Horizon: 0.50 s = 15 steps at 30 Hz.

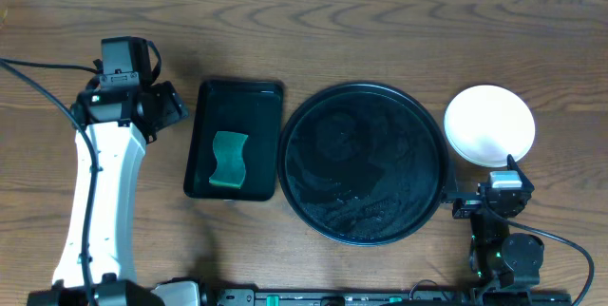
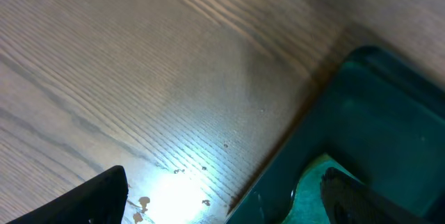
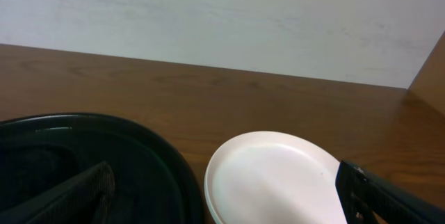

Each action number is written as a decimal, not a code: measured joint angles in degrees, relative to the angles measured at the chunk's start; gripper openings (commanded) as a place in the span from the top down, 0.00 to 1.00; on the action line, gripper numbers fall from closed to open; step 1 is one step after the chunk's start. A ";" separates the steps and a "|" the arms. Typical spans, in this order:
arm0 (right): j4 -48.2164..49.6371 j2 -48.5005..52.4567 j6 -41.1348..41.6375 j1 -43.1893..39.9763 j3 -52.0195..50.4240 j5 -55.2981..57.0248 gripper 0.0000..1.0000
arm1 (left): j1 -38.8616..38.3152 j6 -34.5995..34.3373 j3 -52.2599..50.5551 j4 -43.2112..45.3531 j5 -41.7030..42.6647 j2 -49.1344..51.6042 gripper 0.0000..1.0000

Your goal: Clean dirty plates on tray and stack at the side

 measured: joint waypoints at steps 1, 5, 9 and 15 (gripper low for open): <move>0.00 0.02 0.00 0.00 0.00 -0.02 0.01 | 0.00 0.00 0.00 0.02 0.00 -0.79 0.11; 0.00 0.00 -0.11 0.00 0.00 -0.02 0.01 | 0.00 0.00 0.00 0.00 0.00 -6.29 0.11; 0.00 0.02 -0.13 0.00 0.00 -0.02 0.01 | 0.00 0.00 0.00 0.00 -0.02 -11.87 0.11; -0.02 0.02 -0.11 0.00 0.00 -0.02 0.01 | 0.00 0.00 0.00 0.00 0.00 -18.64 0.11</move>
